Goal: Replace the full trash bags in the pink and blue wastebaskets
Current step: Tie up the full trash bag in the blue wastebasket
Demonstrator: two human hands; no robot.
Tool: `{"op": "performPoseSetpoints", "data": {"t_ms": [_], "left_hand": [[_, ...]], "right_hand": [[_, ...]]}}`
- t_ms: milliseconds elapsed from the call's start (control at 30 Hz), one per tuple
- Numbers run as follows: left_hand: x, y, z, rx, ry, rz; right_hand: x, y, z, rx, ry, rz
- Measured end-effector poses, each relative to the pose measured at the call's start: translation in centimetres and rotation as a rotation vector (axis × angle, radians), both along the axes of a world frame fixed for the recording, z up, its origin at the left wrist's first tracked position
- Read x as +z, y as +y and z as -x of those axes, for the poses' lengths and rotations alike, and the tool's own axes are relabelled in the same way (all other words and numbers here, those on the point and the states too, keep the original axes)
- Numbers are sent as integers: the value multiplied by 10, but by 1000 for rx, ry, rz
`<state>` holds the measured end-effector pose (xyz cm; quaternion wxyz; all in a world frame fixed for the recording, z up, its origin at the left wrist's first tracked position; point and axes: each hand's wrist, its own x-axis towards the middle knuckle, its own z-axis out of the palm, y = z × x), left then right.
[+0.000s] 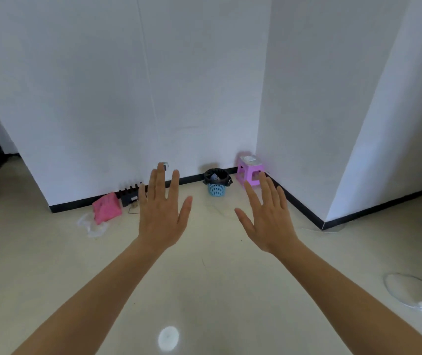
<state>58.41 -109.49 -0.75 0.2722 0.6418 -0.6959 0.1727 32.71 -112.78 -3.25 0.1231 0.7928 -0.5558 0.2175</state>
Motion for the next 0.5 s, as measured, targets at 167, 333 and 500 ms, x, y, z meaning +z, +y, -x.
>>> {"op": "performPoseSetpoints", "data": {"t_ms": [167, 333, 500], "left_hand": [[-29, -156, 13, -7, -52, -112], [-10, -295, 2, -8, -63, -140], [3, -419, -33, 10, -32, -84]], "right_hand": [[-37, -153, 13, -82, -25, -63], [-23, -304, 15, -108, -35, -113], [-10, -445, -22, -66, -98, -118]]}}
